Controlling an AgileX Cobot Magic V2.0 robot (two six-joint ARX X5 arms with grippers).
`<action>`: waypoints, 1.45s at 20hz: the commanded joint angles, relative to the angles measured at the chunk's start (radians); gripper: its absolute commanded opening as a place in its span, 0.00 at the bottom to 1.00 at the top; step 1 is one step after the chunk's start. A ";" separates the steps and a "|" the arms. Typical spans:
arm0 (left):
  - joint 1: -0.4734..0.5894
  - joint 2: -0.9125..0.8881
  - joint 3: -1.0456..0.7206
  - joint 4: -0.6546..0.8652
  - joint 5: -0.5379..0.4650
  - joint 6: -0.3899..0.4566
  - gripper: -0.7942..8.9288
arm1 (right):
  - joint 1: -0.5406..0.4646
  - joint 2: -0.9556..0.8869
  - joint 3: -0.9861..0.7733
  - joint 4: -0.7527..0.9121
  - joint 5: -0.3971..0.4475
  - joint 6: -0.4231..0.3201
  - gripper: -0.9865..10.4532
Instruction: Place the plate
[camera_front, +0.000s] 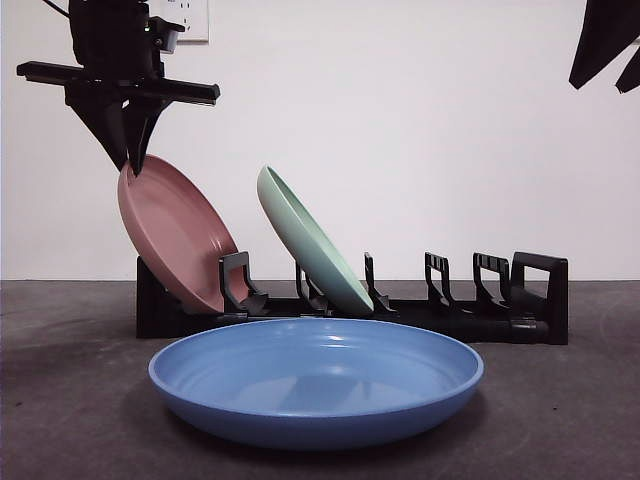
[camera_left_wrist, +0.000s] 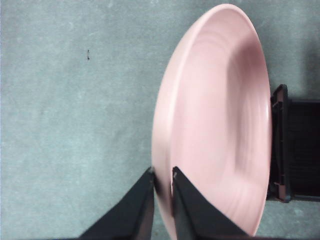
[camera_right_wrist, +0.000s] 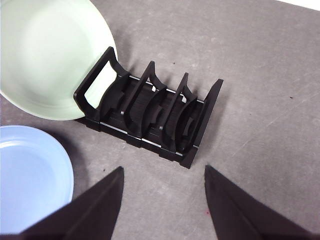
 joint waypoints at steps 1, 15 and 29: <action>-0.011 0.013 0.039 0.001 0.004 0.013 0.10 | 0.002 0.006 0.017 0.003 -0.001 0.011 0.31; -0.027 0.012 0.306 -0.174 -0.223 0.116 0.10 | 0.002 0.006 0.017 -0.004 -0.001 0.011 0.31; -0.026 0.007 0.365 -0.460 -0.320 0.085 0.10 | 0.002 0.006 0.017 -0.004 -0.001 0.011 0.31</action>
